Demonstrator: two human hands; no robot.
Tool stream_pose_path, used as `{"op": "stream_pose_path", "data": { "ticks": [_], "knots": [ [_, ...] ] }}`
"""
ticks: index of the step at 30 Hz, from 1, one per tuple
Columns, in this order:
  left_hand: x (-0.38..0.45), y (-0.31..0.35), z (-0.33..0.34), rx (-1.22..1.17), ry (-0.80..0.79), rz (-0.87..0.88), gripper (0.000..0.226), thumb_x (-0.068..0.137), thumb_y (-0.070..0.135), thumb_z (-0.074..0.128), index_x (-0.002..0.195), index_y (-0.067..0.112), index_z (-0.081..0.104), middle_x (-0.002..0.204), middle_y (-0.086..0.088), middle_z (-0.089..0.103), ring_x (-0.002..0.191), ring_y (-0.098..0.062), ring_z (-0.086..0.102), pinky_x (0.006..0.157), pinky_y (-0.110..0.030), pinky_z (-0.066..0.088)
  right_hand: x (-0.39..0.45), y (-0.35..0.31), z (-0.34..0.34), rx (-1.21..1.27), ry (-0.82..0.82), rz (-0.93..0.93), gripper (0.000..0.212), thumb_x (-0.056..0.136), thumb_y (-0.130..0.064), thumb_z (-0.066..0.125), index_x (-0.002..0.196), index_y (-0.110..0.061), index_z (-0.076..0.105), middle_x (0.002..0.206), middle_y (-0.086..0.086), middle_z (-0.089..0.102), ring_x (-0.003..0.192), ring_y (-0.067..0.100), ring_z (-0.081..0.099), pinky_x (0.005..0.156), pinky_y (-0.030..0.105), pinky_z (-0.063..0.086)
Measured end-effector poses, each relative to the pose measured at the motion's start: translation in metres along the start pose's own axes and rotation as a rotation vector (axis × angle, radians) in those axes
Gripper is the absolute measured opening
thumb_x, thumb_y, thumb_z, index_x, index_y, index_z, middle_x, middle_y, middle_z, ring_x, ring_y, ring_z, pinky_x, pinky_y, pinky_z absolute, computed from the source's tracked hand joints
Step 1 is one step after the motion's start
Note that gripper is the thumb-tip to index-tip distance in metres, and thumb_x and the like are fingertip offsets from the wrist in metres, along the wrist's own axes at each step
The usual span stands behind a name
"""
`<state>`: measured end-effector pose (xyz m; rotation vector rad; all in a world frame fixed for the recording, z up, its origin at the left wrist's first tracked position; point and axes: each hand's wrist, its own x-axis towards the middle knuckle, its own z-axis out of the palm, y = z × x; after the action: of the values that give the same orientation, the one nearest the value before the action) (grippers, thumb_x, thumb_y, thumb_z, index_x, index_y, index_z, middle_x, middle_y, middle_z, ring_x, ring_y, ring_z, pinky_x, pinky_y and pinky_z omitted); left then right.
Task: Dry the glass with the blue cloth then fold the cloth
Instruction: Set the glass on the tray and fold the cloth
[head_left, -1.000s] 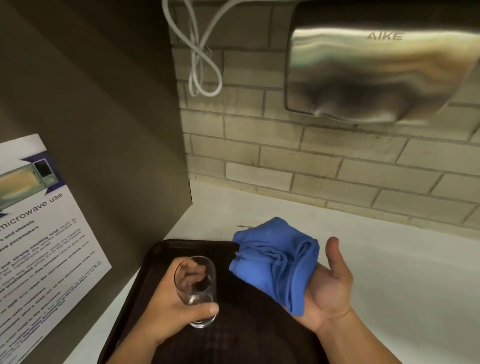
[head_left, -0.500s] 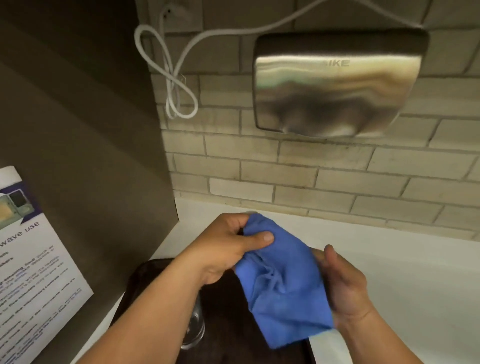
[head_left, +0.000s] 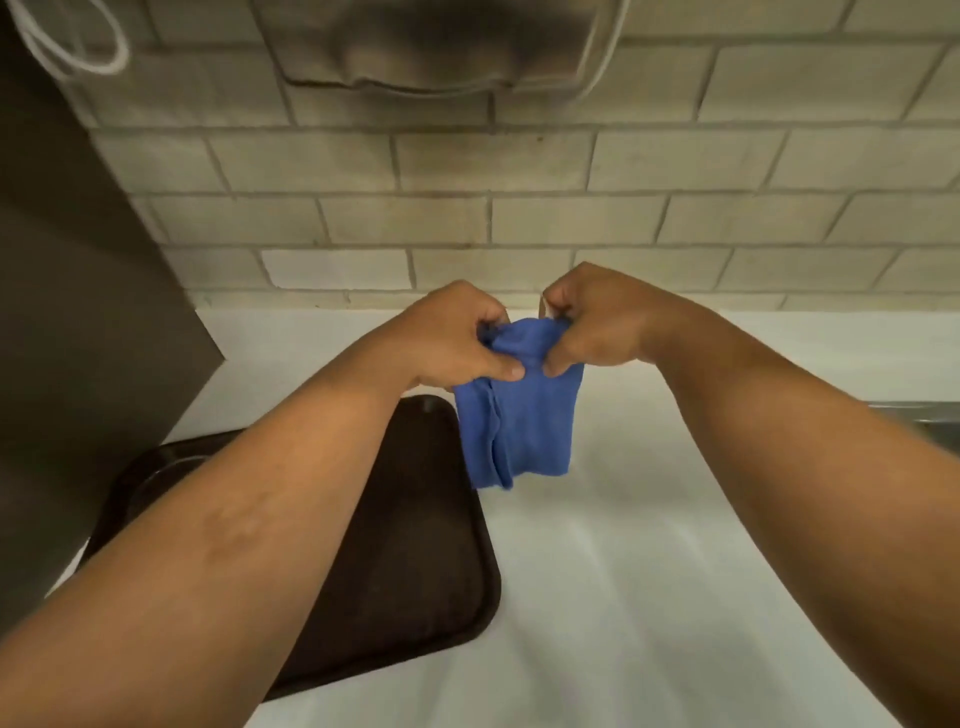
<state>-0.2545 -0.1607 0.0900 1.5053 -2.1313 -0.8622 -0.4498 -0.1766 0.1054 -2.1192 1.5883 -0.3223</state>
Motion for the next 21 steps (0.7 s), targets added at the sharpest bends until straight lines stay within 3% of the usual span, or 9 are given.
{"op": "stream_pose_path", "data": {
  "ticks": [4,7,9,11,13,15,16,18,21],
  "knots": [
    [-0.012,0.009,0.035,0.208,0.161,0.081,0.017,0.077,0.02,0.086,0.078,0.011,0.072,0.062,0.003,0.06,0.057,-0.009,0.054,0.055,-0.029,0.042,-0.015,0.03,0.014,-0.055,0.106,-0.13,0.019,0.057,-0.008,0.075,0.068,-0.009,0.058,0.062,0.001,0.057,0.056,0.02,0.051,0.048,0.029,0.043],
    [-0.045,0.002,0.085,0.453,-0.019,0.034,0.015,0.086,0.036,0.077,0.089,0.024,0.068,0.082,0.005,0.067,0.082,-0.023,0.066,0.065,-0.033,0.044,-0.054,0.06,0.052,-0.143,-0.099,-0.17,0.014,0.06,-0.021,0.071,0.071,-0.02,0.064,0.076,-0.002,0.067,0.069,0.02,0.062,0.06,0.036,0.055],
    [-0.069,-0.006,0.12,0.506,-0.263,0.007,0.024,0.086,0.046,0.076,0.091,0.023,0.071,0.083,0.003,0.073,0.081,-0.021,0.068,0.064,-0.032,0.047,-0.078,0.078,0.084,-0.324,-0.306,-0.132,0.015,0.064,-0.035,0.066,0.064,-0.021,0.061,0.07,-0.004,0.064,0.066,0.018,0.058,0.063,0.031,0.048],
    [-0.081,-0.013,0.148,0.39,-0.364,-0.04,0.024,0.085,0.045,0.075,0.087,0.021,0.073,0.075,0.004,0.075,0.07,-0.016,0.066,0.063,-0.032,0.052,-0.088,0.094,0.11,-0.35,-0.283,-0.089,0.03,0.067,-0.037,0.058,0.048,-0.016,0.045,0.05,0.001,0.049,0.051,0.018,0.043,0.053,0.028,0.03],
    [-0.074,-0.015,0.163,0.315,-0.225,-0.067,0.014,0.086,0.035,0.067,0.083,0.021,0.068,0.063,0.007,0.065,0.067,-0.015,0.065,0.062,-0.032,0.052,-0.086,0.101,0.125,-0.203,-0.143,-0.088,0.023,0.069,-0.03,0.053,0.051,-0.016,0.048,0.053,0.001,0.052,0.052,0.02,0.047,0.05,0.031,0.034],
    [-0.055,-0.023,0.173,0.398,-0.026,-0.084,0.011,0.091,0.03,0.059,0.099,0.025,0.064,0.088,0.008,0.07,0.098,-0.023,0.07,0.078,-0.035,0.05,-0.071,0.099,0.139,-0.099,-0.049,-0.134,0.02,0.078,-0.024,0.051,0.084,-0.014,0.067,0.091,0.005,0.068,0.085,0.027,0.063,0.07,0.034,0.05],
    [-0.043,-0.028,0.178,0.508,-0.035,-0.13,0.035,0.092,0.033,0.056,0.124,0.021,0.061,0.124,-0.002,0.071,0.128,-0.029,0.062,0.099,-0.04,0.048,-0.062,0.097,0.148,-0.085,-0.067,-0.143,0.032,0.085,-0.022,0.05,0.111,-0.01,0.066,0.119,0.009,0.065,0.113,0.032,0.059,0.09,0.034,0.049],
    [-0.027,-0.041,0.185,0.682,-0.207,-0.243,0.082,0.096,0.046,0.048,0.165,0.011,0.02,0.177,-0.014,0.021,0.164,-0.032,0.013,0.128,-0.065,0.012,-0.047,0.096,0.167,-0.143,-0.174,-0.112,0.059,0.097,-0.023,0.042,0.151,-0.003,0.029,0.162,0.018,0.025,0.15,0.033,0.018,0.12,0.037,0.021],
    [-0.022,-0.063,0.197,0.75,-0.292,-0.26,0.093,0.099,0.059,0.032,0.167,0.011,-0.009,0.18,-0.013,-0.01,0.165,-0.031,-0.012,0.123,-0.075,-0.013,-0.037,0.103,0.187,-0.257,-0.223,-0.126,0.063,0.103,-0.029,0.024,0.156,-0.005,0.001,0.166,0.017,-0.004,0.153,0.029,-0.009,0.124,0.041,0.001]
  ]
}}
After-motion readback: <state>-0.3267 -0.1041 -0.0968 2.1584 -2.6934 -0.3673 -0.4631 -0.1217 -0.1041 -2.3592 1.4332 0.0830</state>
